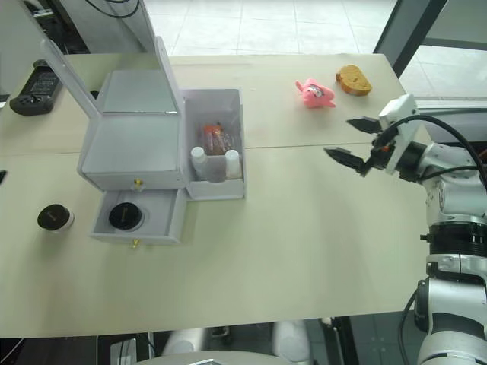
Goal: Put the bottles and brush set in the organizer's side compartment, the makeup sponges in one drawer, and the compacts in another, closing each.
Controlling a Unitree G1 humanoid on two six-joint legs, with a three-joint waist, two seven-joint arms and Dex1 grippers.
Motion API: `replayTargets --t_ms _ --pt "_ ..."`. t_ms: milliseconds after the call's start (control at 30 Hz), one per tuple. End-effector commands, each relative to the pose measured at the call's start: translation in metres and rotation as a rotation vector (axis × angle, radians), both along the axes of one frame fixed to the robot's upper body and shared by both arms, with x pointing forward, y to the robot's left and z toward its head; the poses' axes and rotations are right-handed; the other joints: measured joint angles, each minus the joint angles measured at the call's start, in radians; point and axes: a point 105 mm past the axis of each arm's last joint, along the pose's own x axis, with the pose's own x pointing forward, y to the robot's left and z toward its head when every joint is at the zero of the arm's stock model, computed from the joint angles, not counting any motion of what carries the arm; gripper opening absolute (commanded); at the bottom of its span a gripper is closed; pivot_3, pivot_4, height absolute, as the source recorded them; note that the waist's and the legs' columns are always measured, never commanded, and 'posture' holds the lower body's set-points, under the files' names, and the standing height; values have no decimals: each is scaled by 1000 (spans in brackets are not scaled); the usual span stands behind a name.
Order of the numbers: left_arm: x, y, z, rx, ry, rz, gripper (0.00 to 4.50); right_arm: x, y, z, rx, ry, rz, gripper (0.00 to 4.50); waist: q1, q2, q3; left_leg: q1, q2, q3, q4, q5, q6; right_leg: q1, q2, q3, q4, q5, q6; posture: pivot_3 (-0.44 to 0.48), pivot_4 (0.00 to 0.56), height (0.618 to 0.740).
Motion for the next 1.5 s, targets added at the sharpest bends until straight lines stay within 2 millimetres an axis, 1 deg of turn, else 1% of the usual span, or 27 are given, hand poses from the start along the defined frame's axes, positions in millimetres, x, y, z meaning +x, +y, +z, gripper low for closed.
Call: replayTargets --t_ms 33,67,133,267,367,467,533,567,633,700,733,767,800,833,900,967,1033,1133,1200,1267,1300,1400,1500 --pt "-24 38 -10 60 -35 187 4436 1 -35 4 48 -77 -145 4500 -4 0 0 0 0 0 0 0 0 0 0 0 0 0 0 0 150 740" --pt "-32 47 -18 93 -19 232 4436 1 -45 -3 43 -68 -192 4500 -7 0 0 0 1 1 0 0 0 0 0 0 0 0 0 0 150 740" --pt "-45 56 -30 95 2 271 4436 0 -53 -12 21 -63 -234 4500 -18 0 0 0 1 2 0 0 0 0 -1 0 -1 0 0 0 150 740" --pt "-55 63 -35 88 -9 308 4436 1 -60 -17 39 -57 -257 4500 -21 0 0 1 2 2 0 0 0 0 -2 -1 0 0 0 0 150 740" --pt "-56 64 -36 93 -12 306 4436 2 -58 -15 51 -54 -244 4500 -21 0 0 1 3 2 -1 0 0 0 -3 -1 0 0 0 0 150 740" --pt "-52 62 -33 97 -30 296 4436 8 -44 -3 84 -71 -191 4500 -25 0 0 1 4 2 -1 0 0 0 -3 -1 0 0 -1 0 150 740" --pt "-50 58 -29 100 -45 281 4436 11 -32 6 109 -72 -132 4500 -26 0 0 1 5 2 -1 0 0 0 -3 -1 0 1 -1 0 150 740" --pt "-49 54 -28 96 -49 259 4436 12 -22 11 123 -56 -82 4500 -26 0 0 1 5 2 -1 0 0 0 -3 -1 0 1 -1 0 150 740" --pt "-47 42 -23 93 -61 200 4436 9 6 19 115 -15 63 4500 -26 0 0 1 5 2 -1 0 0 0 -3 -1 0 1 -1 0 150 740" --pt "-46 24 -17 113 -78 127 4436 -1 36 23 78 37 219 4500 -27 0 0 1 6 2 -1 0 0 0 -3 -1 0 1 -1 0 150 740" --pt "-46 9 -16 127 -73 71 4436 -11 57 27 49 74 334 4500 -27 0 0 1 8 2 0 0 0 0 -4 0 0 1 -1 0 150 740" --pt "-48 -4 -17 135 -62 27 4436 -21 73 30 27 104 424 4500 -27 0 0 0 9 2 0 0 0 -1 -4 0 0 1 -2 0 150 740" --pt "-50 -22 -18 140 -46 -27 4436 -33 93 35 5 139 537 4500 -28 0 0 0 10 2 0 0 0 0 -4 0 1 2 -3 0 150 740" --pt "-53 -36 -19 141 -34 -60 4436 -42 108 39 -13 166 619 4500 -28 0 0 -1 11 2 0 0 0 -1 -4 -1 1 3 -4 0 150 740" --pt "-56 -55 -24 120 -54 -55 4436 -58 137 49 -57 173 773 4500 -26 0 0 0 11 2 0 -1 0 -1 -4 -1 0 3 -4 0 150 740" --pt "-60 -66 -32 85 -76 -10 4436 -70 161 60 -91 160 903 4500 -23 1 0 0 11 2 0 -1 0 -1 -4 0 -1 3 -4 0 150 740" --pt "-66 -70 -37 41 -104 50 4436 -79 174 70 -113 146 991 4500 -21 1 0 0 11 2 0 -1 0 -1 -4 0 -1 3 -5 0 150 740" --pt "-78 -67 -46 -15 -152 188 4436 -88 190 86 -131 114 1084 4500 -8 0 -1 0 11 1 0 -1 0 -1 -4 -1 -1 3 -5 0 150 740" --pt "-86 -64 -54 -37 -175 280 4436 -91 198 94 -140 102 1112 4500 1 0 -1 0 11 1 1 -1 0 -1 -4 -1 -2 4 -6 0 150 740" --pt "-93 -57 -55 -75 -244 388 4436 -93 204 100 -154 87 1126 4500 6 0 -1 0 11 1 2 -1 0 -1 -4 -1 -2 4 -6 0 150 740" --pt "-94 -58 -59 -101 -257 419 4436 -93 206 104 -150 69 1125 4500 10 -1 -1 0 11 1 2 -1 1 -1 -4 -1 -2 4 -6 0 150 740" --pt "-85 -65 -83 -130 -209 474 4436 -94 213 114 -137 47 1114 4500 14 -2 -2 0 11 1 2 -2 1 0 -5 -1 -2 5 -7 0 150 740" --pt "-65 -78 -106 -209 -146 457 4436 -93 216 115 -153 42 1097 4500 21 -2 -2 0 11 1 2 -2 1 0 -4 -2 -1 5 -7 0 150 740"
